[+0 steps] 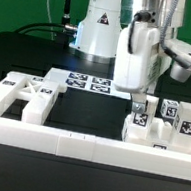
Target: Assemble chair
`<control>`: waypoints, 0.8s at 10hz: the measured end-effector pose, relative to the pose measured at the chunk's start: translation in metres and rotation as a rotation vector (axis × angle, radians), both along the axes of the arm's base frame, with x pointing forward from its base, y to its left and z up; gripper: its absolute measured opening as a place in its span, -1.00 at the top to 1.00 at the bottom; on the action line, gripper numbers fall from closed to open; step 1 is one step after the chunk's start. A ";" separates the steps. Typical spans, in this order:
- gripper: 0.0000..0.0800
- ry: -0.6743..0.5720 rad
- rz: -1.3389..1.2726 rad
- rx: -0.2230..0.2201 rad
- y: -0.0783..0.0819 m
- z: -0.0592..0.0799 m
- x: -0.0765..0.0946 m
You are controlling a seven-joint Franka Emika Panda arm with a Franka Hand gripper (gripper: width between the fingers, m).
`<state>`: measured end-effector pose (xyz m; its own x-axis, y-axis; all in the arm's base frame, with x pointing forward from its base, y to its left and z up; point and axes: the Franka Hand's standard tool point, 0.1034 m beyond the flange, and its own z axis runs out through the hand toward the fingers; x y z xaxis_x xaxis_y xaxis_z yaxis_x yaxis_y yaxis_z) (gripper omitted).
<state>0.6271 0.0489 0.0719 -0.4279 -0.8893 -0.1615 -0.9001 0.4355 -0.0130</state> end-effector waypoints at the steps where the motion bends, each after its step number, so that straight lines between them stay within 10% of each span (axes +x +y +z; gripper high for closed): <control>1: 0.28 0.009 -0.082 0.011 0.000 0.000 0.000; 3: 0.28 0.007 -0.066 0.009 0.000 0.000 0.000; 6: -0.52 0.017 0.052 0.007 0.000 0.000 -0.001; 8: -0.60 -0.004 0.225 -0.002 0.001 0.001 -0.001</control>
Offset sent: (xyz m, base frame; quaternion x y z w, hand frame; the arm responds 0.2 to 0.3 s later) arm 0.0000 0.0000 0.0000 0.0000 0.0000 -0.0650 0.9979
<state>0.6263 0.0502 0.0727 -0.2177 -0.9627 -0.1609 -0.9746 0.2234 -0.0177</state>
